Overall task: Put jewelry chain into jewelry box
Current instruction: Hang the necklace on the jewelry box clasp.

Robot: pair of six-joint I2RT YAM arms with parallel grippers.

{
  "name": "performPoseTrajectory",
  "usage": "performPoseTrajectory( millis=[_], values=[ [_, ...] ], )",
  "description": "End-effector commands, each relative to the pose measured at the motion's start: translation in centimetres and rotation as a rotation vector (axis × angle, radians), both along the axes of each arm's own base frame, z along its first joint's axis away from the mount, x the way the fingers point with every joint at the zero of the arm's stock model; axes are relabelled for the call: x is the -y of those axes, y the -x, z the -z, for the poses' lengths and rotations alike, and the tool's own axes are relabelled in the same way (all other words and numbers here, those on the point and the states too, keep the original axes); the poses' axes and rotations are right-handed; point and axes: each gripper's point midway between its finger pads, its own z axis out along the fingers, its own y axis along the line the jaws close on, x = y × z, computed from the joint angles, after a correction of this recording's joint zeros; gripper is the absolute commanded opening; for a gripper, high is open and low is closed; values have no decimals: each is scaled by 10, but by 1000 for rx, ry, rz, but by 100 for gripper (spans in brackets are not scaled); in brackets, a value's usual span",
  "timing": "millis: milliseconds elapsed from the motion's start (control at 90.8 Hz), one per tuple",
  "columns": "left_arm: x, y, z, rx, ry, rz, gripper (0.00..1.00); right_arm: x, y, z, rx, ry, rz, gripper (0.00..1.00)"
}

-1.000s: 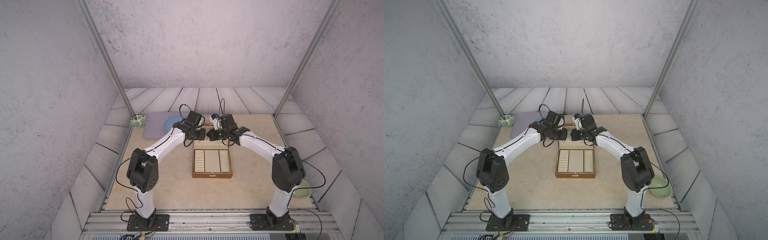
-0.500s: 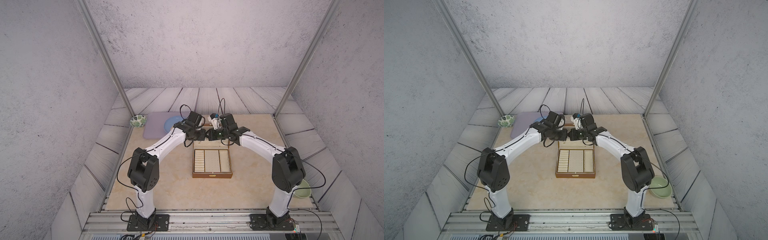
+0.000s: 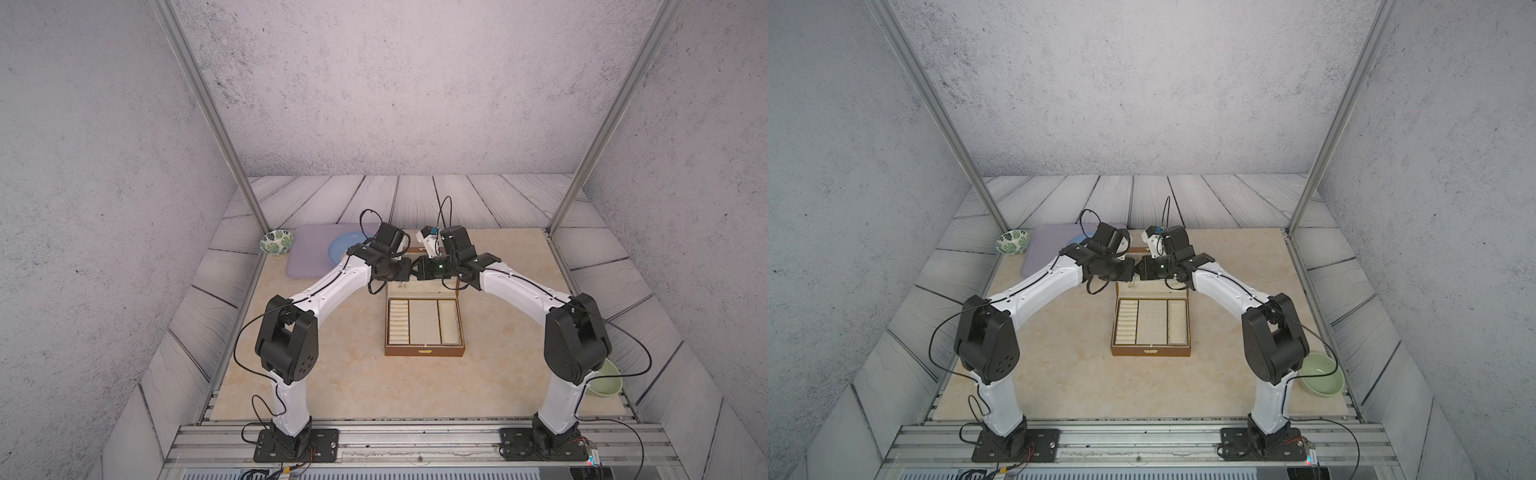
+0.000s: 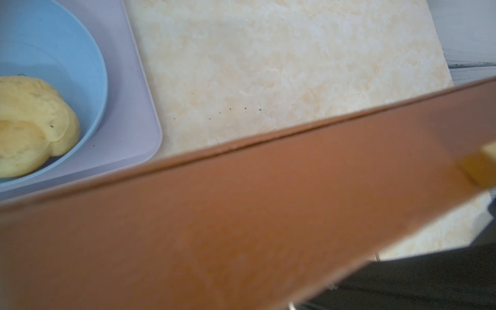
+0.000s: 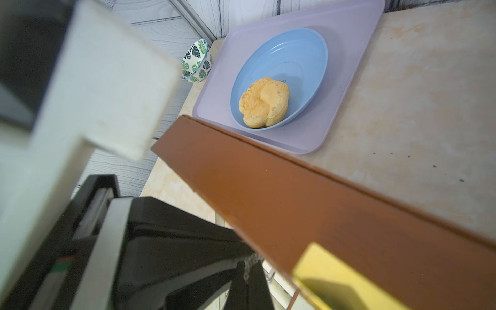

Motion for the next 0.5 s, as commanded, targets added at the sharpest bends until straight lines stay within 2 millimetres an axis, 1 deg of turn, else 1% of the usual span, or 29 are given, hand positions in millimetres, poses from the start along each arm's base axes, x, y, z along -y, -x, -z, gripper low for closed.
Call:
performPoseTrajectory(
  millis=[0, 66, 121, 187, 264, 396, 484],
  values=[
    [-4, 0, 13, -26, -16, -5, 0, 8, -2, 13, 5, 62, 15, 0],
    [-3, -1, 13, -25, -14, -4, 0, 12, -4, 21, 5, 92, 24, 0],
    [-3, -1, 14, -27, -13, -3, 0, 14, -5, 23, 12, 108, 28, 0],
    [-3, -1, 16, -28, -16, -4, 0, 16, -7, 27, 14, 123, 34, 3],
    [-2, -2, 18, -31, -18, -3, 0, 16, -8, 30, 16, 133, 34, 7],
    [-1, -3, 20, -33, -16, -1, 0, 18, -9, 33, 19, 148, 40, 8],
    [-2, -4, 20, -31, -16, -3, 0, 19, -10, 33, 25, 155, 42, 11]
  ],
)
